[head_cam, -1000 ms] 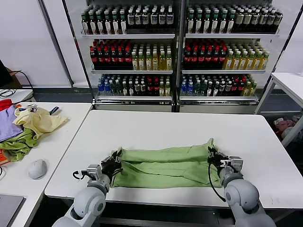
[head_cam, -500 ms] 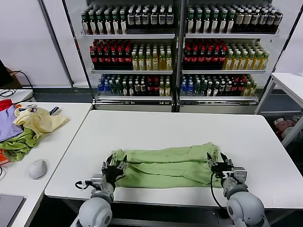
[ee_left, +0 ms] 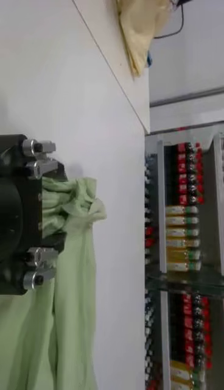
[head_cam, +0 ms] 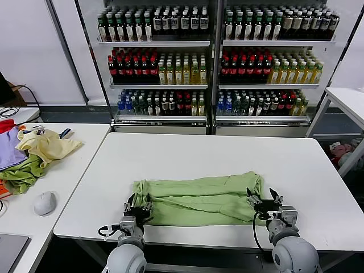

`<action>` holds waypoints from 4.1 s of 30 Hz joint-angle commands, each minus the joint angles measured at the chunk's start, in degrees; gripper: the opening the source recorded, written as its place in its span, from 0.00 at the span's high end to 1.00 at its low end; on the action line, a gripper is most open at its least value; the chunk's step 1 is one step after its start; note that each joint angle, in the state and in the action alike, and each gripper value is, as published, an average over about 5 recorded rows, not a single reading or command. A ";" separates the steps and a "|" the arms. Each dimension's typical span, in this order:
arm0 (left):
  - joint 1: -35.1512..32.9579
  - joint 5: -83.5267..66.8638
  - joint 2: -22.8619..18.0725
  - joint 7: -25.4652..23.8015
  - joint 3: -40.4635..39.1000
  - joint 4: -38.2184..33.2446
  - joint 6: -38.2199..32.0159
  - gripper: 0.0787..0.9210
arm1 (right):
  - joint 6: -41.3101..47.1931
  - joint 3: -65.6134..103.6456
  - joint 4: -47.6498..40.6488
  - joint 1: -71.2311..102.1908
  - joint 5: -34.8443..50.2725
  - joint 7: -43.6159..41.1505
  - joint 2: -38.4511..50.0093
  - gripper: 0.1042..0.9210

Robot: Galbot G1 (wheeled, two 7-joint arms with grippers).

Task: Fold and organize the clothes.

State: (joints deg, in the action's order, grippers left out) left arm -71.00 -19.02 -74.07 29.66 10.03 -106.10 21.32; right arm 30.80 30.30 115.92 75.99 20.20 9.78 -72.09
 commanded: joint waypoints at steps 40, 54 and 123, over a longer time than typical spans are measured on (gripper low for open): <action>4.52 -61.94 -0.97 -5.41 10.36 -21.52 4.97 0.97 | -1.24 0.89 0.61 -0.75 1.08 -0.46 1.88 0.12; 14.93 -45.69 -8.58 -3.60 -7.80 -1.13 2.40 0.97 | -1.59 1.50 -0.10 -1.28 1.95 -0.61 3.10 0.12; 2.50 -39.58 3.07 -5.82 13.77 -5.48 0.12 0.90 | -1.30 -0.26 2.55 -1.49 0.25 -0.49 0.40 0.12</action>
State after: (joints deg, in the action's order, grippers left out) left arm -68.40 -35.93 -73.83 23.89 11.08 -106.16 22.07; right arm 29.48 29.90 117.87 74.23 20.43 9.27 -71.68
